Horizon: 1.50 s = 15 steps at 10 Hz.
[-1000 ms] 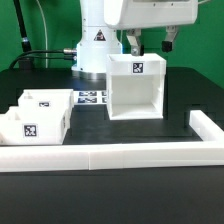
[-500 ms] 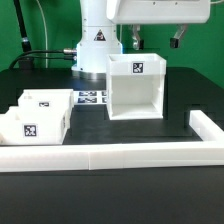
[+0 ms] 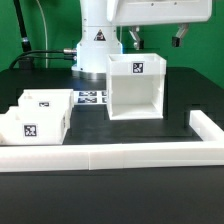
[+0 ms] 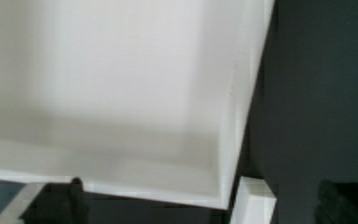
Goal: Assemble drawer
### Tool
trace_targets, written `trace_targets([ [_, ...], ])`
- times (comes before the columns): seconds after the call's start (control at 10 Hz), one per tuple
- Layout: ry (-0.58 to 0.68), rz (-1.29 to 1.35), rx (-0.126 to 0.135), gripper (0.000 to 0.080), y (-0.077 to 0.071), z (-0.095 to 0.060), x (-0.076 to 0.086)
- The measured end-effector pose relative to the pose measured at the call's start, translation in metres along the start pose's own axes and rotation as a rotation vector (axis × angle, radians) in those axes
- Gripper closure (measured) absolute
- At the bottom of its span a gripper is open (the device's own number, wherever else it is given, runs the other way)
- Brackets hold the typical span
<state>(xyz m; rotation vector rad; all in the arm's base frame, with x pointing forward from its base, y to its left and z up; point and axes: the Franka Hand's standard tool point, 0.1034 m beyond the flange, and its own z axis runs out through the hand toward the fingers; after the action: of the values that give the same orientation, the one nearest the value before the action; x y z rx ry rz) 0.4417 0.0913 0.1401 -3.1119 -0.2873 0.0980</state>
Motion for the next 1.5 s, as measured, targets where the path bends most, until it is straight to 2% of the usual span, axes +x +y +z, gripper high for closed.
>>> trace_targets([
  [0.2,-0.001,0.001,0.0,0.015,0.0,0.0,-0.001],
  [0.4,0.002,0.091,0.043,0.015,-0.006,0.014,-0.018],
  [0.6,-0.013,0.137,0.067,0.015,-0.011,0.026,-0.029],
  [0.7,-0.027,0.146,0.072,0.015,-0.012,0.032,-0.032],
  [0.9,-0.045,0.157,0.064,0.015,-0.017,0.043,-0.036],
  [1.1,-0.047,0.162,0.064,0.0161,-0.018,0.046,-0.035],
  [1.3,-0.048,0.163,0.065,0.0513,-0.018,0.046,-0.035],
  [1.4,-0.048,0.163,0.065,0.0662,-0.018,0.046,-0.035],
  [1.5,-0.048,0.163,0.065,0.0662,-0.018,0.046,-0.035],
])
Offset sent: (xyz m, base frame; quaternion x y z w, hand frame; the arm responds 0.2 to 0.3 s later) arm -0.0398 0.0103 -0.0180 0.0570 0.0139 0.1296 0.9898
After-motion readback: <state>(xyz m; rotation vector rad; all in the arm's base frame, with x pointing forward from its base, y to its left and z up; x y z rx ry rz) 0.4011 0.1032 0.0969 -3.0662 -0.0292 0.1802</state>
